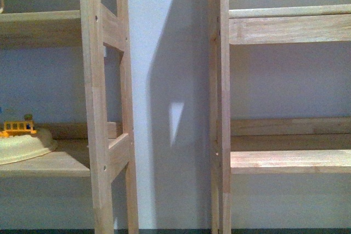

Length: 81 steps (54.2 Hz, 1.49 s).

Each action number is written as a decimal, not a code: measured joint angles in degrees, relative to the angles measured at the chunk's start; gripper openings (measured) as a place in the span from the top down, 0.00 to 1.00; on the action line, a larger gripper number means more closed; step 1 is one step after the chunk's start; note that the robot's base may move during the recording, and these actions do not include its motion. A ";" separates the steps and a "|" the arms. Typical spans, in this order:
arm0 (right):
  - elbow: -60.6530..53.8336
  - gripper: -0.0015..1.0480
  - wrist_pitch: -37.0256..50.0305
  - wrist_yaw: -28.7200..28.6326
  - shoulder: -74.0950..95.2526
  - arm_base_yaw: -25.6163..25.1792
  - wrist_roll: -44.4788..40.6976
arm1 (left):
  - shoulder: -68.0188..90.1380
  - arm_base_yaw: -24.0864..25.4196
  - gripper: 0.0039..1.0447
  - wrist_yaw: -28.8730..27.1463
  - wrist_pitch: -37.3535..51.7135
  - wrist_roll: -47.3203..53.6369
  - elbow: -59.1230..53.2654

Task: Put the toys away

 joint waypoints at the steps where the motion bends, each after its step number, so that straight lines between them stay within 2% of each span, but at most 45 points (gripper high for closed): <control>1: -0.02 0.94 0.00 -0.04 0.00 0.00 0.00 | 0.00 0.00 0.06 0.02 0.00 0.00 0.00; 37: -0.02 0.94 0.00 -0.02 0.00 0.00 0.00 | 0.04 0.00 0.06 0.02 0.00 0.00 0.00; 42: 0.07 0.94 1.16 6.25 1.57 1.31 1.68 | 0.04 0.00 0.06 0.00 0.00 0.00 0.00; 48: 1.29 0.94 3.69 6.91 5.92 -0.02 1.95 | 0.04 0.00 0.06 0.02 0.00 0.00 0.00; 53: 4.90 0.94 5.16 6.88 10.16 -1.20 1.86 | 0.04 0.00 0.06 0.02 0.00 0.00 0.00; 58: 13.68 0.94 5.46 7.82 15.52 -1.49 1.36 | 0.04 0.00 0.06 0.02 0.00 0.00 0.00; 63: 24.09 0.94 4.28 11.58 19.23 1.64 -0.22 | 0.04 0.00 0.06 0.02 0.00 0.00 0.00; 68: 34.10 0.94 3.96 17.09 23.41 7.28 -3.30 | 0.04 0.00 0.06 0.02 0.00 0.00 0.00; 73: 40.54 0.94 4.00 20.13 27.19 10.71 -5.99 | 0.04 0.00 0.06 0.02 0.00 0.00 0.00; 81: 47.25 0.94 3.91 20.65 31.17 11.61 -8.50 | 0.04 0.00 0.06 0.02 0.00 0.00 0.00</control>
